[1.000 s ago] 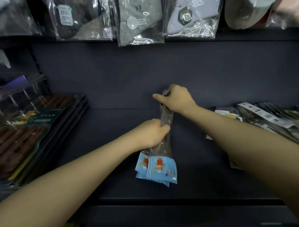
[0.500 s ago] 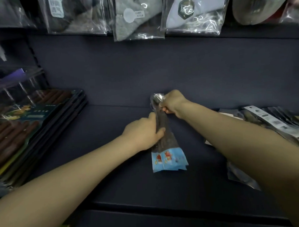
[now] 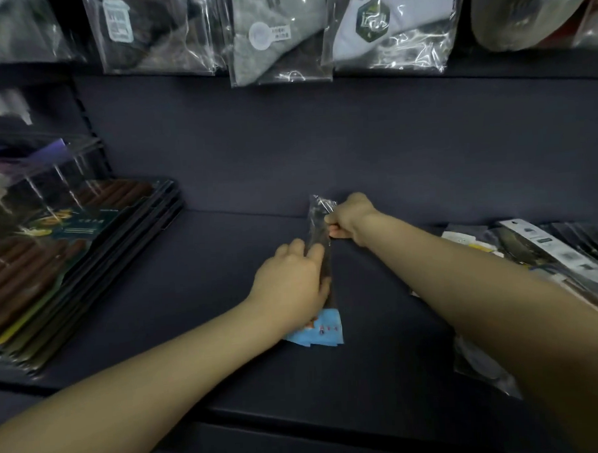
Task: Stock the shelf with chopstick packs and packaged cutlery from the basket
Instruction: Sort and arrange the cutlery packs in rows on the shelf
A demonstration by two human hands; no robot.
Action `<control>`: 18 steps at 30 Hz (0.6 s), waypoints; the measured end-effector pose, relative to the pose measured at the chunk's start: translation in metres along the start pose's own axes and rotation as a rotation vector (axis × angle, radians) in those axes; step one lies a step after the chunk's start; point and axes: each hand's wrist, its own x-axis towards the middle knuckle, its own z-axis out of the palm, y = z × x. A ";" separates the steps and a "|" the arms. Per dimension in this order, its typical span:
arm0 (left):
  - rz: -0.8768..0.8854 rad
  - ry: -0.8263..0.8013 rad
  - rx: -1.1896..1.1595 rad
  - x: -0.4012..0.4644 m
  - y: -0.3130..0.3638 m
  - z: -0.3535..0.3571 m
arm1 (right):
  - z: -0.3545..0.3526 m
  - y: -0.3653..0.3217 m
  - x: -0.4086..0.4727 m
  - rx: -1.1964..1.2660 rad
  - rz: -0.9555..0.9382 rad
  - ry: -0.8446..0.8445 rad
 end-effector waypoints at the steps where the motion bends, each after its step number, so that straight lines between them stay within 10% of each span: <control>1: -0.025 0.028 0.015 0.000 0.001 -0.002 | 0.001 0.003 0.001 -0.031 -0.040 0.019; 18: 0.204 0.119 -0.172 0.017 0.005 -0.020 | -0.147 0.042 -0.126 -0.999 -0.624 -0.119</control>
